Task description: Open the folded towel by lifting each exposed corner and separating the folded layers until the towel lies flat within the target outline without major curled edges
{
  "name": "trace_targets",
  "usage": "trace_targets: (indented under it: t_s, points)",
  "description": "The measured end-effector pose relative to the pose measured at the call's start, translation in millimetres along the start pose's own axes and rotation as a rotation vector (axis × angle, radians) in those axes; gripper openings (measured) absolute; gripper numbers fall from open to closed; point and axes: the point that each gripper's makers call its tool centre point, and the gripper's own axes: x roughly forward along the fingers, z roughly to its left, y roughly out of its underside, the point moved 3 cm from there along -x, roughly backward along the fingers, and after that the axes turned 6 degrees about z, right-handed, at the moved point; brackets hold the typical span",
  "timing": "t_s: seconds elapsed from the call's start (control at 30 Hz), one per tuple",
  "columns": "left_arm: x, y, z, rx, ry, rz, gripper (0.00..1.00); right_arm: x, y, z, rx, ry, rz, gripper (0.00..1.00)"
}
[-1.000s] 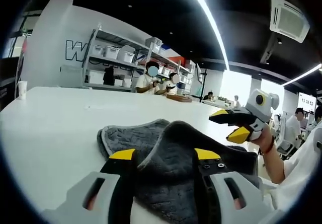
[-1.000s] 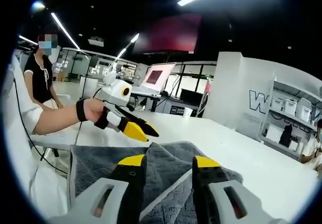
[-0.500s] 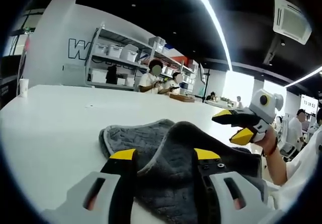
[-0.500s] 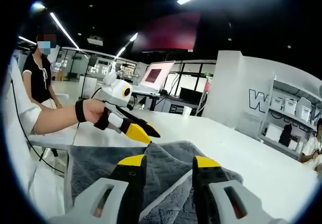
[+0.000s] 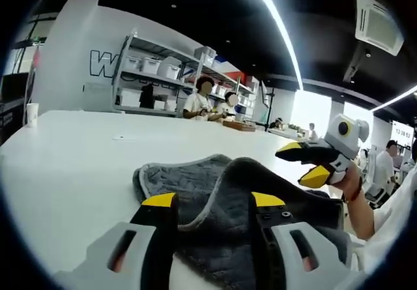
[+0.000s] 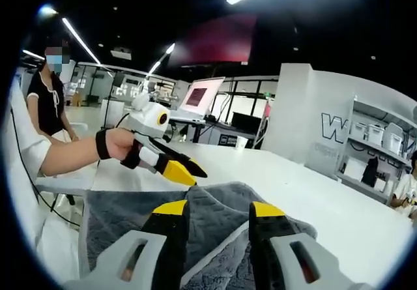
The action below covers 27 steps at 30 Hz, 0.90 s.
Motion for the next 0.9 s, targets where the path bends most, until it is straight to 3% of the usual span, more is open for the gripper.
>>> trace_targets:
  t_s: [0.9]
  points:
    - [9.8, -2.6, 10.6, 0.012, -0.019, 0.011, 0.43, 7.7, 3.0, -5.3, 0.015, 0.012, 0.049, 0.32]
